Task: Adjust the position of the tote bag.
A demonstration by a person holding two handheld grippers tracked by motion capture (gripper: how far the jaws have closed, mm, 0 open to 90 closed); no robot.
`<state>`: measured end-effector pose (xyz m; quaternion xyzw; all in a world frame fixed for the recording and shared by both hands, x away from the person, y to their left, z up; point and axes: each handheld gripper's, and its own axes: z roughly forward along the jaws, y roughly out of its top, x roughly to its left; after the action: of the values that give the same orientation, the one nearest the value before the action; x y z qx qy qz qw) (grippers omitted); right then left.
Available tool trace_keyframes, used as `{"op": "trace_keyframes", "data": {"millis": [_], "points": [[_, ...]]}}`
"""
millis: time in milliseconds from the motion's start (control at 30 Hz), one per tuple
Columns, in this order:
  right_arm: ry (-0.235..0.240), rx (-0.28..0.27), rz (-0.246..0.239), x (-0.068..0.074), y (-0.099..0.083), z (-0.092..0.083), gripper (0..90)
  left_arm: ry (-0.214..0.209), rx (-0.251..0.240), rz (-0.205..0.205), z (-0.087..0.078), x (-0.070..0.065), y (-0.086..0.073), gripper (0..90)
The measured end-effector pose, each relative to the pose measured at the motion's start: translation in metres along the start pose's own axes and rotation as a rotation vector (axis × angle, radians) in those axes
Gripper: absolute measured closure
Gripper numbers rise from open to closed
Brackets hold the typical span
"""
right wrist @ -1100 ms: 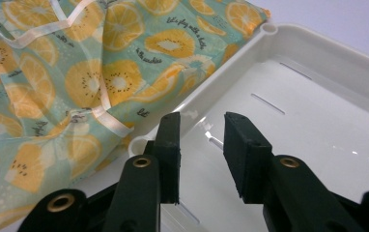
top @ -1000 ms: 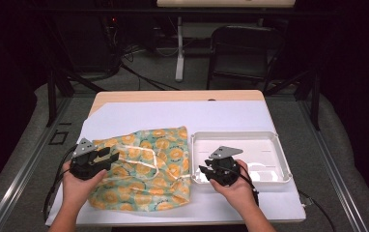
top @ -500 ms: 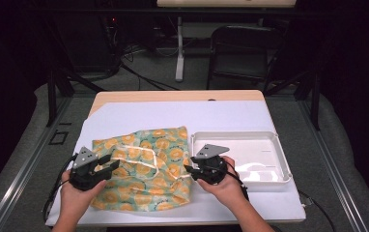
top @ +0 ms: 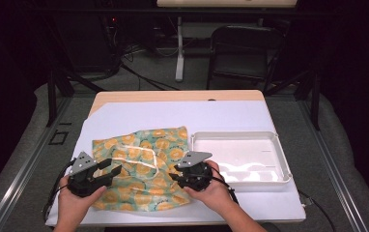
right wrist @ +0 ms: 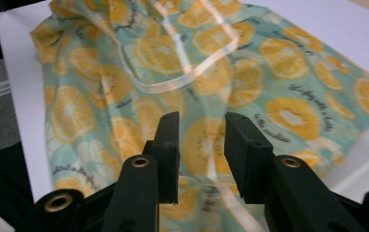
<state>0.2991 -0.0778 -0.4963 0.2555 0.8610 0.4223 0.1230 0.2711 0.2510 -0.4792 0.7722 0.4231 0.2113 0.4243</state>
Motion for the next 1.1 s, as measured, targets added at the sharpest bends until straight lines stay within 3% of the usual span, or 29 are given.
{"op": "trace_keyframes", "data": {"millis": [100,133,233,267,300,333,367,500,600,667,700,800,967,1100], "points": [[0.005,0.02,-0.04,0.009,-0.001,0.008,67.1,0.065,-0.018,0.004,-0.014,0.01,0.002,52.5],[0.005,0.02,-0.04,0.009,-0.001,0.008,67.1,0.065,-0.018,0.004,-0.014,0.01,0.002,52.9],[0.008,0.028,-0.05,0.012,0.001,0.012,66.7,0.136,-0.045,-0.011,-0.036,0.022,0.008,53.5],[0.008,0.028,-0.05,0.012,0.001,0.012,66.7,0.136,-0.045,-0.011,-0.036,0.022,0.008,53.4],[0.019,0.04,-0.056,0.012,0.004,0.014,66.2,0.188,-0.056,-0.014,-0.046,0.026,0.011,53.3],[0.019,0.04,-0.056,0.012,0.004,0.014,66.2,0.188,-0.056,-0.014,-0.046,0.026,0.011,53.0],[0.025,0.04,-0.057,0.013,0.006,0.018,65.2,0.227,-0.068,-0.01,-0.057,0.025,0.015,52.8],[0.042,0.062,-0.082,0.015,0.011,0.024,63.4,0.248,-0.091,-0.009,-0.069,0.017,0.017,52.0],[0.055,0.074,-0.1,0.02,0.016,0.031,61.1,0.241,-0.101,-0.007,-0.073,0.01,0.02,52.6],[0.059,0.078,-0.119,0.024,0.02,0.036,60.1,0.202,-0.102,-0.021,-0.074,0.006,0.021,55.3],[0.064,0.081,-0.133,0.027,0.024,0.04,59.3,0.15,-0.111,-0.04,-0.072,0.003,0.02,55.4],[0.069,0.073,-0.144,0.03,0.028,0.045,58.9,0.116,-0.1,-0.042,-0.066,0.0,0.018,55.4],[0.084,0.072,-0.194,0.042,0.039,0.056,57.5,0.085,-0.062,-0.013,-0.048,-0.008,0.011,54.3],[0.093,0.087,-0.222,0.048,0.043,0.068,58.5,0.074,-0.069,0.001,-0.04,-0.011,0.007,51.0]]}}
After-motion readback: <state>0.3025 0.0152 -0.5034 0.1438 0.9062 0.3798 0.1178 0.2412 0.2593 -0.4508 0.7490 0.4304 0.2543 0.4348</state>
